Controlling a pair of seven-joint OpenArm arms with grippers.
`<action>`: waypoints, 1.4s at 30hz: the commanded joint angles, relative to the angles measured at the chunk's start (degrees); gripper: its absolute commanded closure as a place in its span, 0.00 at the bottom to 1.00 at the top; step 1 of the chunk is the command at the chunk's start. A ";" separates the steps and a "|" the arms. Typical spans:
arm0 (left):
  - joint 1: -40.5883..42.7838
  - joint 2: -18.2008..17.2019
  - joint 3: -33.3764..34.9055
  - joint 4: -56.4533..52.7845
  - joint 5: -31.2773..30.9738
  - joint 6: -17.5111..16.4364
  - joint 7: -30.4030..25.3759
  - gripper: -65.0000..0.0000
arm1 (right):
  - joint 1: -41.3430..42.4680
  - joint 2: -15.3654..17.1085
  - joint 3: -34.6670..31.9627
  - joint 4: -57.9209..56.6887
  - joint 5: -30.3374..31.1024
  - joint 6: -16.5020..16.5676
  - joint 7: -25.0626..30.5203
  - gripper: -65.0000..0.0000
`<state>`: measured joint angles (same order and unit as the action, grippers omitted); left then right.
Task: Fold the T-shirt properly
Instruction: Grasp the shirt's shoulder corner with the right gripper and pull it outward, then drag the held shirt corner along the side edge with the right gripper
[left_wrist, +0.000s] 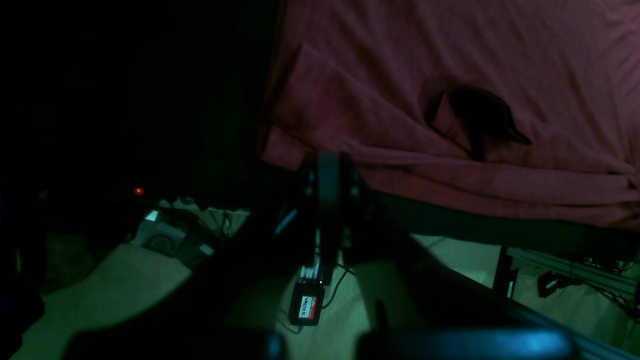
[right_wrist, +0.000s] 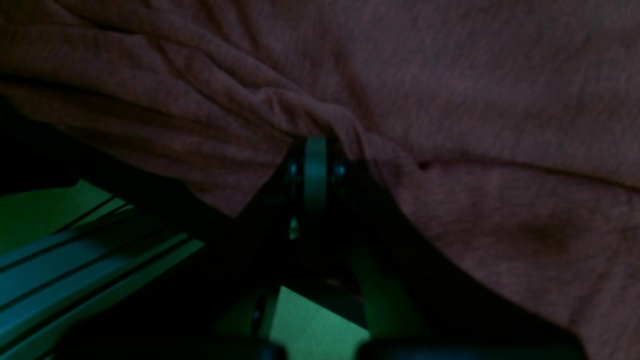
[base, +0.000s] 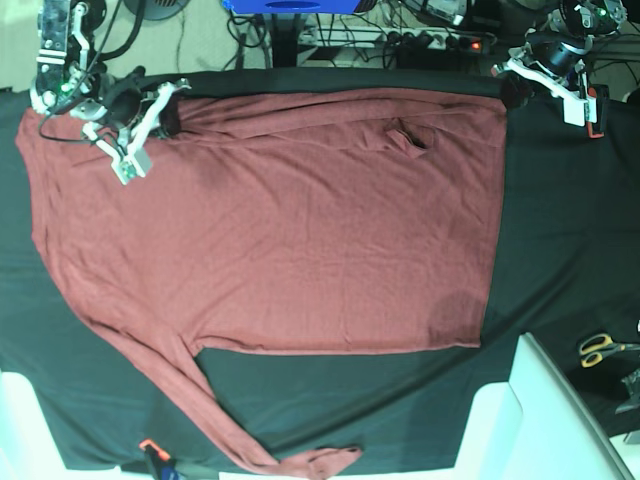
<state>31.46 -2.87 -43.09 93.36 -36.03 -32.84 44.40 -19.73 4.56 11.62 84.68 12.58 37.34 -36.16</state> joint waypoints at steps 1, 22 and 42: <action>0.41 -0.42 -0.47 0.66 -0.94 -0.17 -0.75 1.00 | -0.19 0.06 -0.06 0.81 -0.23 -0.20 -0.10 0.98; -4.17 2.83 -0.29 1.28 6.27 -0.17 -0.58 1.00 | -3.53 -1.26 0.73 16.63 -0.23 -3.98 -5.64 0.98; -9.27 2.04 -0.12 -10.42 8.03 -0.17 -4.89 1.00 | -2.12 -2.84 8.21 16.46 -0.14 -3.98 -5.55 0.98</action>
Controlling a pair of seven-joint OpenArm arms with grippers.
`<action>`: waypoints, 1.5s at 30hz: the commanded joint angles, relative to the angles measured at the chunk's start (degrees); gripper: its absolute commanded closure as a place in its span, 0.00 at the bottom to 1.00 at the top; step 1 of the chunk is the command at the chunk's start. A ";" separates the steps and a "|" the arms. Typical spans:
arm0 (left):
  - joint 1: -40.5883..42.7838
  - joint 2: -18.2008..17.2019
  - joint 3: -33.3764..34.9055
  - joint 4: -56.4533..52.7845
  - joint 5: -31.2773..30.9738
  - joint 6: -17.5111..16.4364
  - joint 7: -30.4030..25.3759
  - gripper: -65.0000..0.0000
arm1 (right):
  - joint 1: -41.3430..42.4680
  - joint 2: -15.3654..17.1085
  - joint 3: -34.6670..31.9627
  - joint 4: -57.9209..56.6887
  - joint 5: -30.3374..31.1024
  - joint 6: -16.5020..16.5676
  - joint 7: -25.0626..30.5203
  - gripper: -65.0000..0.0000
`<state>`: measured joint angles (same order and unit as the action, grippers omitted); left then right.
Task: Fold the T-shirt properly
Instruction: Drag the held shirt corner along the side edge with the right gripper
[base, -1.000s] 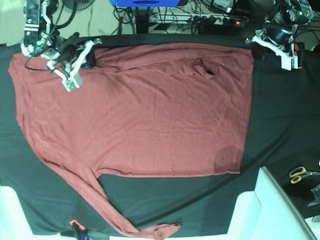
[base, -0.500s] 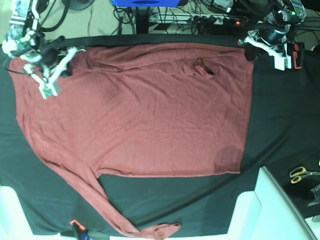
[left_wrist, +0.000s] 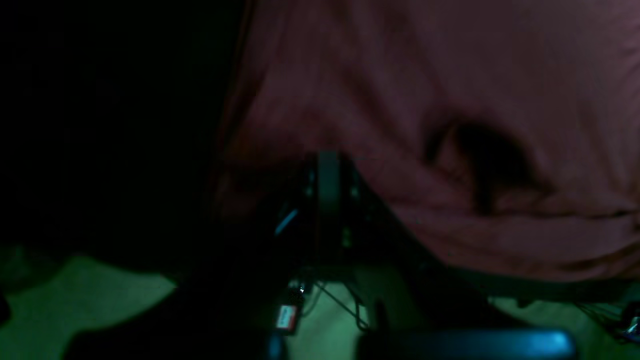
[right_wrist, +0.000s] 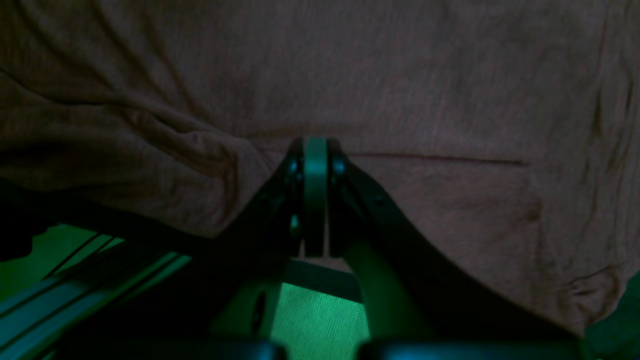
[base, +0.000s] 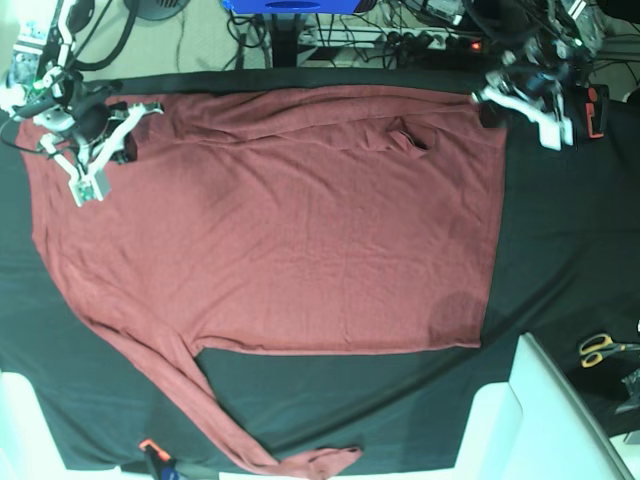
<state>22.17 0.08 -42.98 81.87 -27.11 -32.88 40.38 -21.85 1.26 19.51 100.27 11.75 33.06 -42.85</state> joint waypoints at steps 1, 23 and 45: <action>-0.06 -1.09 -0.32 -0.41 0.52 -0.13 -2.01 1.00 | 0.00 0.46 0.32 0.87 0.69 0.30 1.14 0.98; -0.06 -4.34 -0.75 -1.56 3.42 -0.13 -5.96 1.00 | 2.81 -3.94 16.84 -3.61 0.78 0.22 1.14 0.98; -5.25 -5.83 1.27 16.20 1.58 -0.39 5.47 1.00 | 39.38 19.97 10.51 -45.10 0.60 0.48 4.56 0.82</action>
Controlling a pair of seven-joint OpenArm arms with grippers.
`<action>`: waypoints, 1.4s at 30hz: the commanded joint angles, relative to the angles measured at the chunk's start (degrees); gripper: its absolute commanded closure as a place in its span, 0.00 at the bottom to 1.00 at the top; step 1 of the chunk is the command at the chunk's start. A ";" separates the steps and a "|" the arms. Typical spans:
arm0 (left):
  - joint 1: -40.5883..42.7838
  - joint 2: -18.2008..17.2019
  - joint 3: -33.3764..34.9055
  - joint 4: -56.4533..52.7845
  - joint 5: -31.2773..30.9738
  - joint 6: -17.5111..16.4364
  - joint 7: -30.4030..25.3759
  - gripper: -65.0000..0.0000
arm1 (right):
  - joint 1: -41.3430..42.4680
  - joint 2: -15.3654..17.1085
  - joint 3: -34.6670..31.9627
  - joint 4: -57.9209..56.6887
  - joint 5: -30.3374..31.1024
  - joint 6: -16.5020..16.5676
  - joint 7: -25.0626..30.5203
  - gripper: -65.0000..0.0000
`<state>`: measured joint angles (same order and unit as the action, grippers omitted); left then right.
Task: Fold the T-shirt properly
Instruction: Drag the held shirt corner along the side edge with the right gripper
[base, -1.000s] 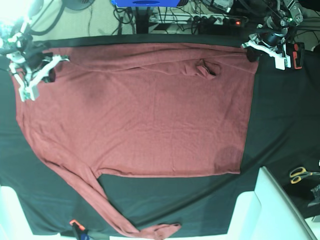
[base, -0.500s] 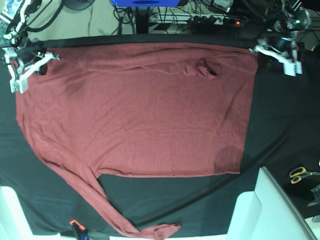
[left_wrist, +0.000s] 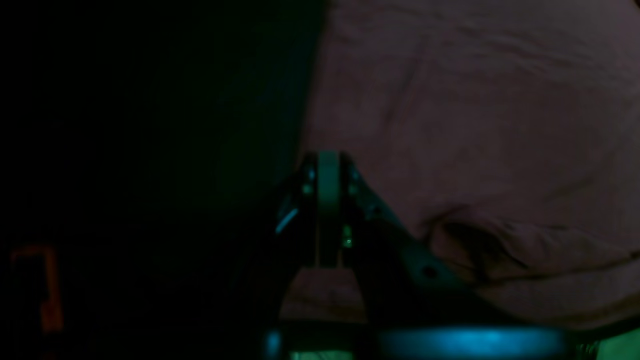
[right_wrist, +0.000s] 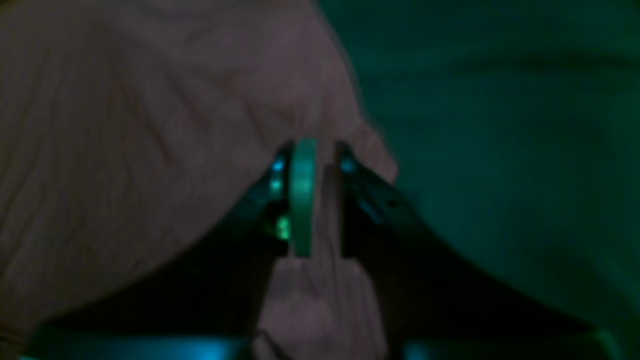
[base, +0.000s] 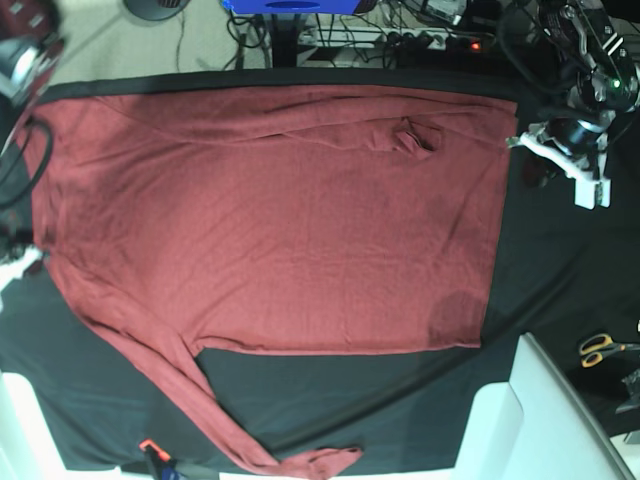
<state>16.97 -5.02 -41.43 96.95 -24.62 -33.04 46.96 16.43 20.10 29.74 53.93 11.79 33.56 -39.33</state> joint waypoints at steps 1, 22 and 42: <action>0.04 -0.74 0.07 1.38 -0.83 -0.24 -1.03 1.00 | 3.13 2.72 -1.47 -2.99 0.56 -0.02 3.42 0.77; 1.36 -0.92 -0.11 0.86 -0.48 -0.24 -1.11 1.00 | 10.17 5.09 -12.55 -33.58 0.56 -0.29 27.33 0.74; 0.74 -0.92 0.24 0.68 -0.48 -0.24 -1.03 1.00 | -8.03 0.25 -3.41 0.79 3.20 -0.29 12.30 1.00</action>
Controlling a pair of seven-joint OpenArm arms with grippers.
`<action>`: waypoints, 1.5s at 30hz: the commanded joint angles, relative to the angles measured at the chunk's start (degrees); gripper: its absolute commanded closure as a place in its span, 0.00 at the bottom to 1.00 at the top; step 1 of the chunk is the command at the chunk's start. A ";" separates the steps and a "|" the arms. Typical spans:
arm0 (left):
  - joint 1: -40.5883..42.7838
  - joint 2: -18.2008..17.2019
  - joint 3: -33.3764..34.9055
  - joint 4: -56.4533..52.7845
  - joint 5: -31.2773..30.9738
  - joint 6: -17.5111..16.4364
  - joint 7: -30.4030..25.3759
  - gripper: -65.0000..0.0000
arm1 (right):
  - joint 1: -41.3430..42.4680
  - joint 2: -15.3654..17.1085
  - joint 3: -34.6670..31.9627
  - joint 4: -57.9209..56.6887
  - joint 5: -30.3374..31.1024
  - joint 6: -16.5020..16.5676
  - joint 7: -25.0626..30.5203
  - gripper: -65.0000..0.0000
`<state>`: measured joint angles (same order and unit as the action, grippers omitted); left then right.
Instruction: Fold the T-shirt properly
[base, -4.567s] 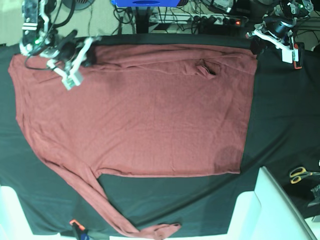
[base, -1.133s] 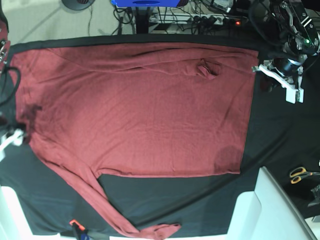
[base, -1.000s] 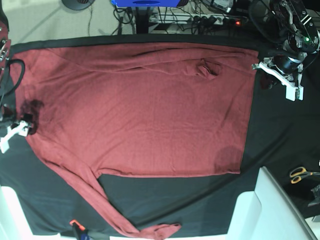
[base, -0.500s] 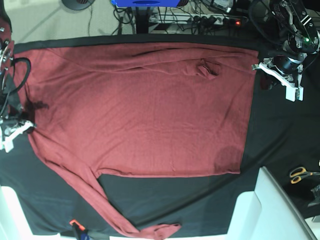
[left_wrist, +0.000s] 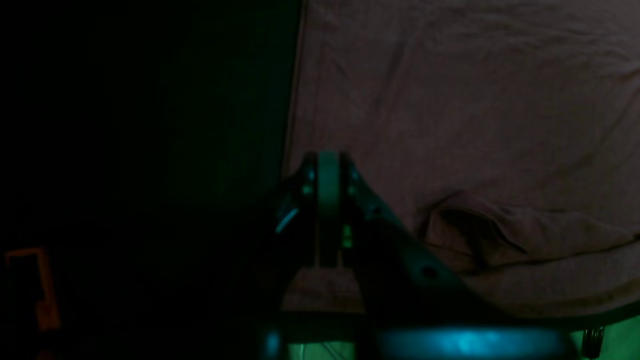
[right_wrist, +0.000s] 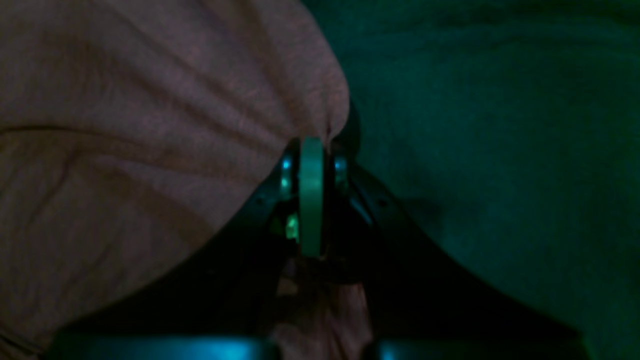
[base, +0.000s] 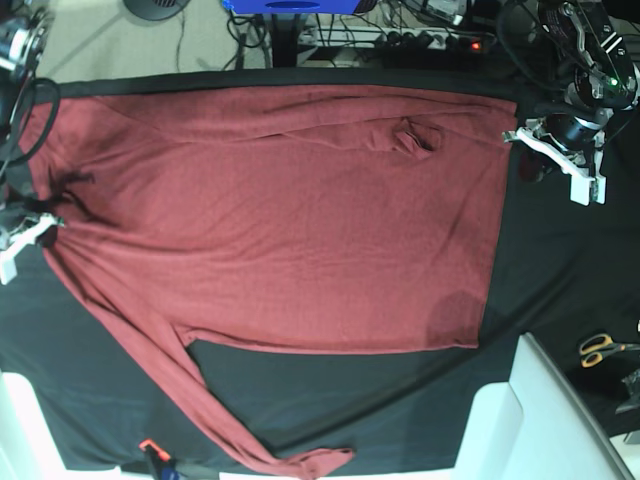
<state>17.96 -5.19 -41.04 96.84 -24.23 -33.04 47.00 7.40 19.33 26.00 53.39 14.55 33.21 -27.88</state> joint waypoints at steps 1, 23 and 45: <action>-0.24 -0.74 -0.15 0.44 -0.87 -0.24 -1.07 1.00 | -0.06 0.58 0.68 3.10 0.44 0.06 -0.56 1.00; -0.24 -0.74 -0.15 -1.58 -0.87 -0.24 -1.25 1.00 | -12.10 -6.63 3.58 24.72 0.44 0.06 -14.98 0.61; 0.02 -1.45 -0.33 -1.58 -0.87 -0.24 -1.42 1.00 | 12.34 -7.33 2.79 -4.81 -17.05 0.41 -8.12 0.43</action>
<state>18.13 -5.89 -41.15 94.37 -24.23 -33.06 46.78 18.22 11.14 28.67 47.79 -2.74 33.47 -36.86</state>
